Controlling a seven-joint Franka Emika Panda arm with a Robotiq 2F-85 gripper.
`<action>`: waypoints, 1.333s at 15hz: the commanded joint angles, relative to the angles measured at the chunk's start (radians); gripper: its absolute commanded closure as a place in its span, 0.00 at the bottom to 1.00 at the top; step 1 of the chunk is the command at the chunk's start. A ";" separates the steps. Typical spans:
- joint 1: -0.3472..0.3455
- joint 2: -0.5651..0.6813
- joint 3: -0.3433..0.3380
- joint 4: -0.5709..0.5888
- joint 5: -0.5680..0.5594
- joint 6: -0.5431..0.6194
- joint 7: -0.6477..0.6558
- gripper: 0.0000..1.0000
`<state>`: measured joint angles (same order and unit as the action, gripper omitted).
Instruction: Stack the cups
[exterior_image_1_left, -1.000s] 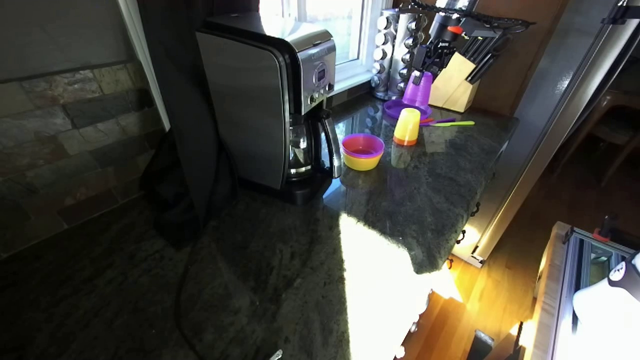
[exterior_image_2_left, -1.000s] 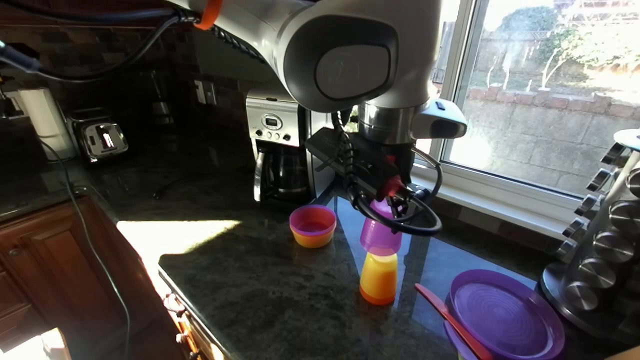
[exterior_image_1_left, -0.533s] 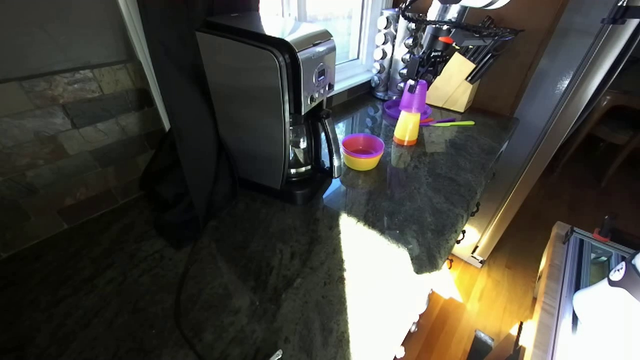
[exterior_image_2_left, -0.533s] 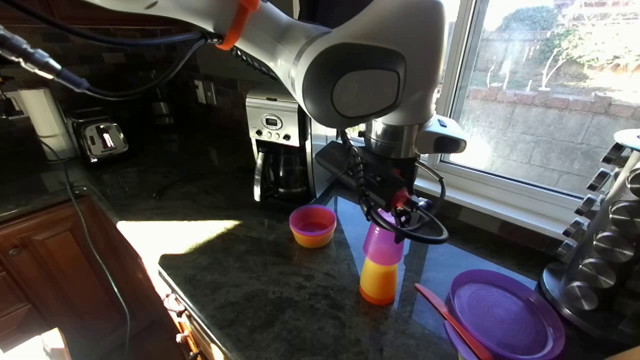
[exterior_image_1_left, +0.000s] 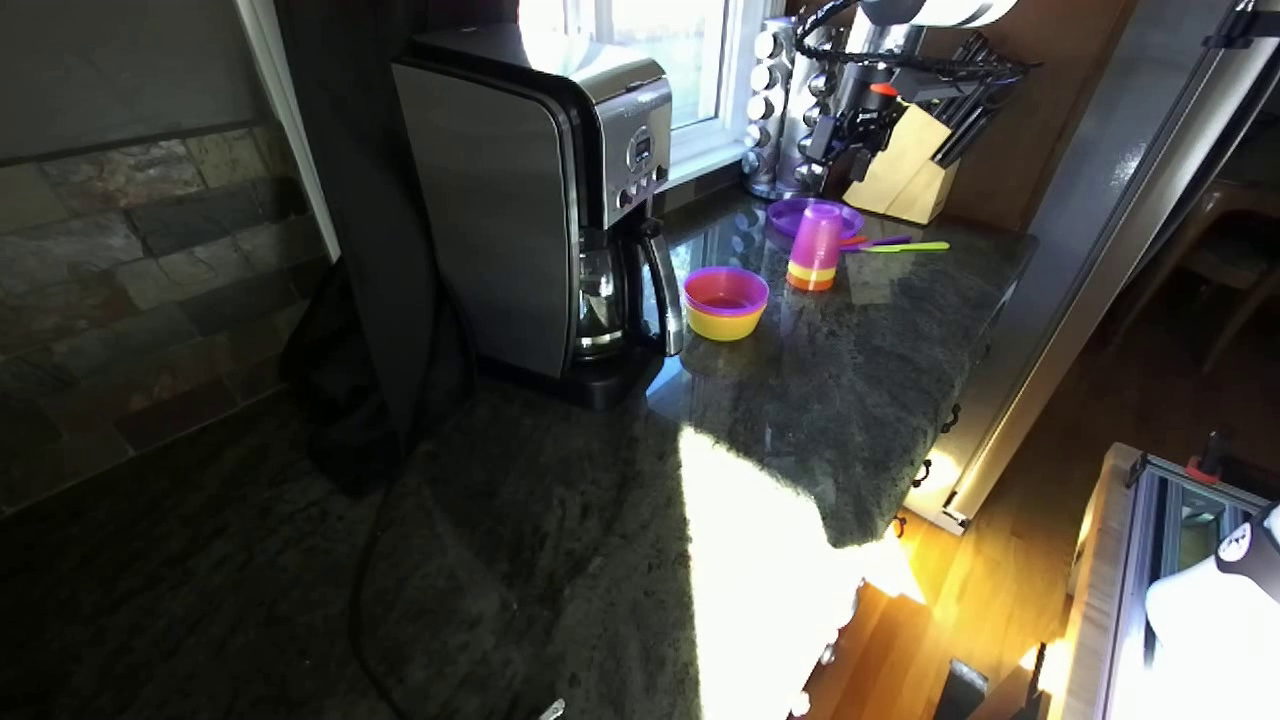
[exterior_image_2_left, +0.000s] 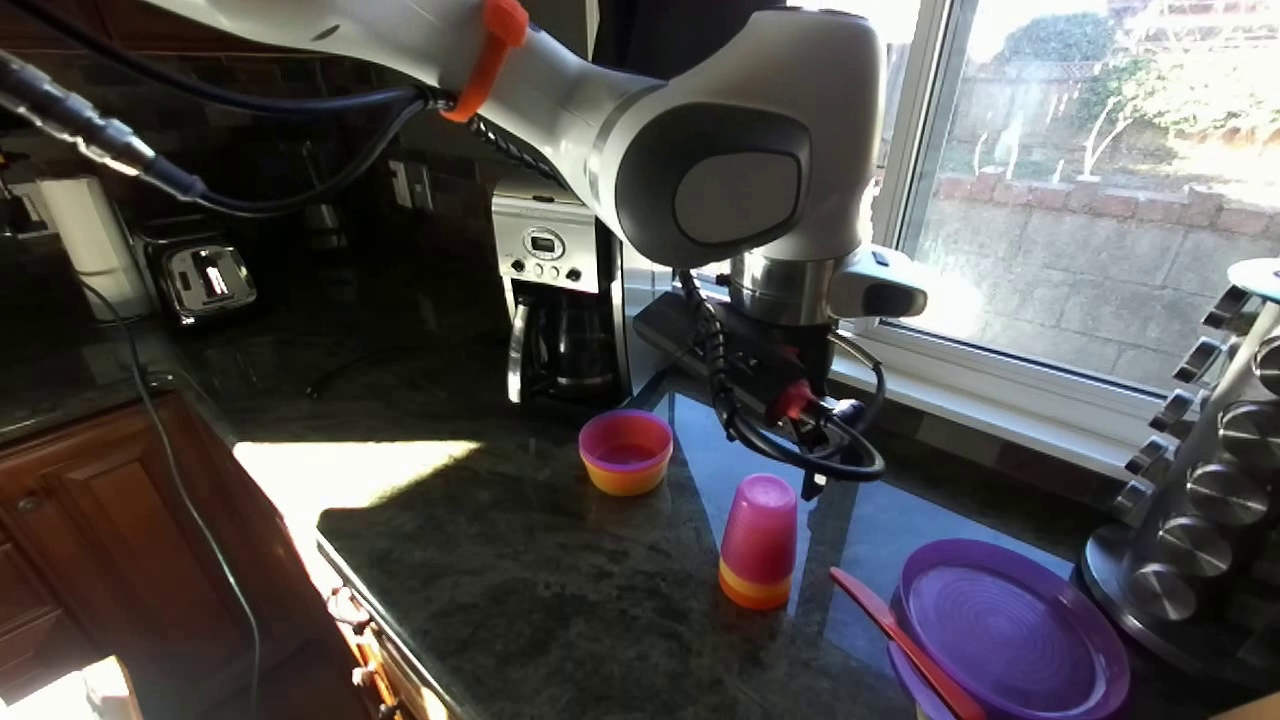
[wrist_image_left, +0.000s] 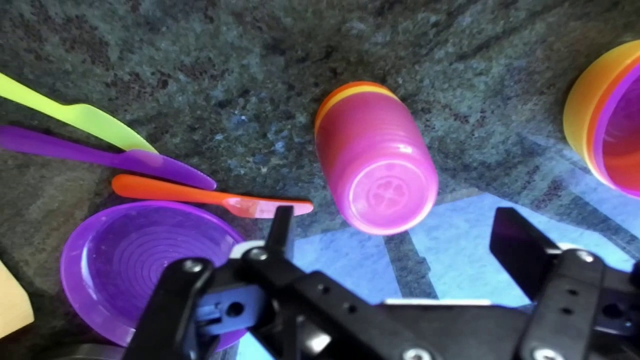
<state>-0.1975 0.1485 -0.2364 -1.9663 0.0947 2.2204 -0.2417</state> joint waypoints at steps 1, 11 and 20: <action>-0.011 -0.067 0.011 -0.040 -0.027 0.000 0.047 0.00; -0.022 -0.283 -0.004 -0.170 -0.046 -0.003 0.022 0.00; -0.007 -0.499 -0.036 -0.318 -0.017 0.022 -0.094 0.00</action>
<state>-0.2139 -0.2578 -0.2568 -2.1993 0.0619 2.2184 -0.2915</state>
